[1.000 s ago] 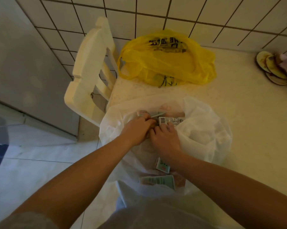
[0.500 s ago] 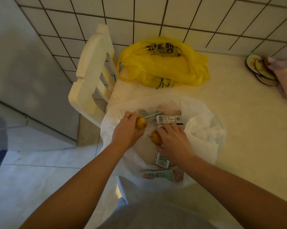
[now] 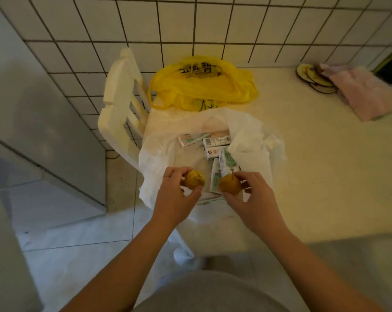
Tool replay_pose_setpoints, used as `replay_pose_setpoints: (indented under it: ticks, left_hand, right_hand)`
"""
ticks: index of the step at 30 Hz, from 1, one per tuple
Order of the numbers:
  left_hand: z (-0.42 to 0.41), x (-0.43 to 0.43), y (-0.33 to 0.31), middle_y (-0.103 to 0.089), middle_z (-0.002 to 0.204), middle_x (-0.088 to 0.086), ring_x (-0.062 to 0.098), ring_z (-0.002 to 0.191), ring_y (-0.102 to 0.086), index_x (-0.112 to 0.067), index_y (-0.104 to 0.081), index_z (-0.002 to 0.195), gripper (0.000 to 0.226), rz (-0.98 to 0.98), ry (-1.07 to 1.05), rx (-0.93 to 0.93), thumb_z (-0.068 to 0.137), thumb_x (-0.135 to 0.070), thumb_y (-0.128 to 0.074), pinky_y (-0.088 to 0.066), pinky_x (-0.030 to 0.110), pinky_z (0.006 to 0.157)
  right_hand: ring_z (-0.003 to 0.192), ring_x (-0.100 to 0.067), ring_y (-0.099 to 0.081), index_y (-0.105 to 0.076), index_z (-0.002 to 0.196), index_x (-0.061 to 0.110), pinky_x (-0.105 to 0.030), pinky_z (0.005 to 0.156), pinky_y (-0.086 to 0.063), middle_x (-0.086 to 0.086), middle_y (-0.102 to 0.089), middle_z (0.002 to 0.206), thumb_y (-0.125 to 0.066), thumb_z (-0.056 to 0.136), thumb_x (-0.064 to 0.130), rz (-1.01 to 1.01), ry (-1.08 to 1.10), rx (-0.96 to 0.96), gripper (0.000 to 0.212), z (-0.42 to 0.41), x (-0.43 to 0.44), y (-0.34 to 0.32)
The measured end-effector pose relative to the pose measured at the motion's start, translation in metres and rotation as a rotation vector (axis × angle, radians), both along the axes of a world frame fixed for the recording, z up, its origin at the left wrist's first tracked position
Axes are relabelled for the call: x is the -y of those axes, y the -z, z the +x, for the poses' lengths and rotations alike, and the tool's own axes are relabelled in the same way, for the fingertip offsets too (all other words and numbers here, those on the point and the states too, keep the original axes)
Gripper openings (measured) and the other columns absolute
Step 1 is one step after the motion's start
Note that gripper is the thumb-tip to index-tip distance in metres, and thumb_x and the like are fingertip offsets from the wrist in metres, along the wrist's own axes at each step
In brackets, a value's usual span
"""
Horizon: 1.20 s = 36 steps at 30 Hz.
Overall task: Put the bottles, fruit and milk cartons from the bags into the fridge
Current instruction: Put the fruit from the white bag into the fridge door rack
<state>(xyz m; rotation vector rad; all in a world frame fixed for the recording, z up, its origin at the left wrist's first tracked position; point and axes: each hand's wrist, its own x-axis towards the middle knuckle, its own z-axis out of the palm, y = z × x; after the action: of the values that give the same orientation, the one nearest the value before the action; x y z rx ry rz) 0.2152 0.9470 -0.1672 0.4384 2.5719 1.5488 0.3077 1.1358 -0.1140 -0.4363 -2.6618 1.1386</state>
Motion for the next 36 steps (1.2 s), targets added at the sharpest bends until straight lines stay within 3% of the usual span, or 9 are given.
replay_pose_setpoints:
  ticks: [5, 15, 24, 32, 36]
  left_hand:
    - [0.059, 0.028, -0.003, -0.048, 0.116, -0.006, 0.009, 0.094, -0.060, -0.027, -0.058, 0.119, 0.046, 0.015, 0.107, -0.014, 0.079, -0.020, -0.080, -0.057, 0.027, 0.075]
    - [0.174, 0.129, -0.013, -0.050, 0.119, -0.011, 0.001, 0.098, -0.057, -0.033, -0.058, 0.121, 0.042, -0.067, 0.175, 0.091, 0.084, -0.022, -0.075, -0.055, 0.023, 0.081]
    - [0.210, 0.221, -0.021, -0.050, 0.114, -0.015, -0.007, 0.095, -0.054, -0.038, -0.057, 0.113, 0.039, -0.069, 0.117, 0.110, 0.085, -0.017, -0.074, -0.050, 0.013, 0.072]
    - [0.200, 0.344, -0.013, -0.053, 0.110, -0.013, 0.000, 0.093, -0.059, -0.035, -0.059, 0.108, 0.032, -0.096, -0.016, 0.153, 0.084, -0.024, -0.077, -0.054, 0.019, 0.075]
    - [0.178, 0.421, -0.011, -0.054, 0.110, -0.013, 0.009, 0.096, -0.060, -0.042, -0.056, 0.102, 0.032, -0.111, -0.069, 0.167, 0.086, -0.024, -0.076, -0.053, 0.020, 0.075]
  right_hand:
    - [0.092, -0.008, -0.060, -0.059, 0.115, 0.031, -0.014, 0.077, -0.047, 0.008, -0.060, 0.108, -0.084, 0.076, 0.028, -0.110, 0.146, -0.064, 0.047, 0.062, 0.037, 0.004]
    - [0.100, 0.008, -0.052, -0.054, 0.112, 0.038, -0.001, 0.078, -0.039, 0.025, -0.053, 0.107, -0.083, 0.077, 0.028, -0.229, 0.231, -0.067, 0.047, 0.186, 0.154, 0.001]
    - [0.099, 0.004, -0.053, -0.056, 0.112, 0.037, -0.005, 0.080, -0.041, 0.016, -0.055, 0.108, -0.083, 0.077, 0.029, -0.279, 0.063, -0.027, 0.045, 0.210, 0.245, -0.004]
    - [0.101, 0.003, -0.054, -0.056, 0.114, 0.038, -0.008, 0.083, -0.044, 0.017, -0.054, 0.108, -0.083, 0.076, 0.033, -0.247, -0.161, 0.005, 0.047, 0.171, 0.357, 0.001]
    - [0.100, 0.002, -0.054, -0.056, 0.113, 0.036, -0.011, 0.084, -0.045, 0.019, -0.053, 0.108, -0.083, 0.076, 0.033, -0.234, -0.297, 0.009, 0.046, 0.138, 0.426, -0.001]
